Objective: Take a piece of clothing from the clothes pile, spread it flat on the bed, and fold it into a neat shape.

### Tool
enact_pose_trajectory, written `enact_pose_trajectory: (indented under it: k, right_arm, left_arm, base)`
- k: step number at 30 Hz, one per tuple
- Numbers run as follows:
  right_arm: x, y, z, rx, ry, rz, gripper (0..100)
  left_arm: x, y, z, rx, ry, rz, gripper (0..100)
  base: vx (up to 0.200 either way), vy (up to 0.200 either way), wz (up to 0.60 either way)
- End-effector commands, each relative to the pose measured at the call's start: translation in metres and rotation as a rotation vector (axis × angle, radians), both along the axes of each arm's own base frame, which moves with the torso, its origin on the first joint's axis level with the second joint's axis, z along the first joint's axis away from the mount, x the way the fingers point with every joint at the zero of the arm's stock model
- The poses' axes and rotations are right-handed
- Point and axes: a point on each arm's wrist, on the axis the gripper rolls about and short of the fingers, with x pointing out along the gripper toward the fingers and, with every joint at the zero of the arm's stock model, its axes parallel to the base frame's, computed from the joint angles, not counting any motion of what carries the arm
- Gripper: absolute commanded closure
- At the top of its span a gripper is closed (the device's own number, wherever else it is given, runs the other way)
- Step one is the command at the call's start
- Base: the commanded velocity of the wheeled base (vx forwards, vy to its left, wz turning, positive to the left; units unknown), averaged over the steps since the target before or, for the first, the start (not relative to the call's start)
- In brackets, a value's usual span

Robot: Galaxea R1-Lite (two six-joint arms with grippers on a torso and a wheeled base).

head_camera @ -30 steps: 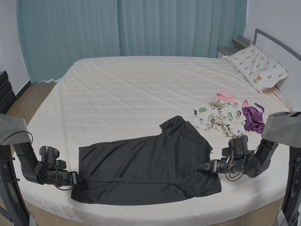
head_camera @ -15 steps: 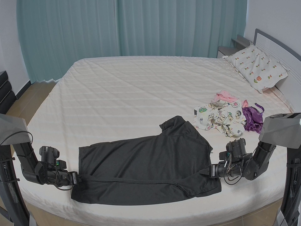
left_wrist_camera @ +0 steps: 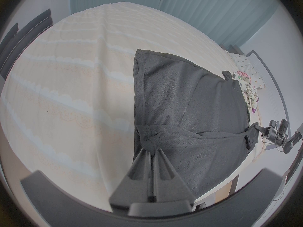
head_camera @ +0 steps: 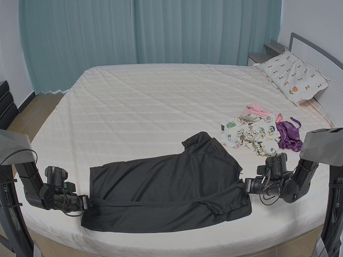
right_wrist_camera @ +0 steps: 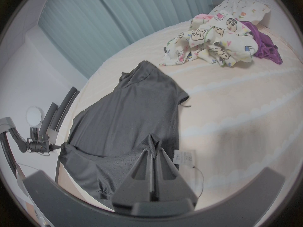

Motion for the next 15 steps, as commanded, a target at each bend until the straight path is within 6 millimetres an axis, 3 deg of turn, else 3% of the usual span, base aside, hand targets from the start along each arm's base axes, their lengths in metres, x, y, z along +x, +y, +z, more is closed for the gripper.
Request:
enact_pose_trajectory:
  k: [1,15]
  right_arm:
    - [0.001,-0.0067,0.0008,0.011,-0.001,-0.031,100]
    - [0.0028,-0.0002,-0.004,0.014,-0.007,-0.018,100]
  left_arm:
    - [0.0,0.0002,-0.0003,-0.001,0.002,0.003,100]
    - [-0.0007,-0.0003,-0.0025,0.046,0.016,0.029,100]
  base:
    - [0.0,0.0,0.0]
    - [0.0,0.0,0.0]
